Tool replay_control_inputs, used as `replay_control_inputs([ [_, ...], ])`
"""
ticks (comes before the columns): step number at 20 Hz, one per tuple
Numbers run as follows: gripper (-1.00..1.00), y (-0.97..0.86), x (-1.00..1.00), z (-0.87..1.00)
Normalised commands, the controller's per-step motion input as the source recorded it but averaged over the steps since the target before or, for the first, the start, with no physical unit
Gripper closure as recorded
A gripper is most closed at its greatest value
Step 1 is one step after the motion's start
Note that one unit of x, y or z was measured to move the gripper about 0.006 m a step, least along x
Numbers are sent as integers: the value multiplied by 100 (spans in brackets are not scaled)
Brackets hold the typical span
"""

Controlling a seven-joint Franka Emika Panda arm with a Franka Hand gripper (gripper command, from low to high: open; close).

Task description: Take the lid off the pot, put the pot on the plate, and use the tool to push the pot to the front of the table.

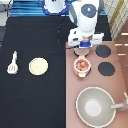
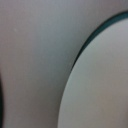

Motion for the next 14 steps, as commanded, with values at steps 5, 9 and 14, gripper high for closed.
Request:
replay_control_inputs([
  [5,-100,-4,26,88],
  [9,-100,-25,75,62],
  [14,-100,-25,79,60],
])
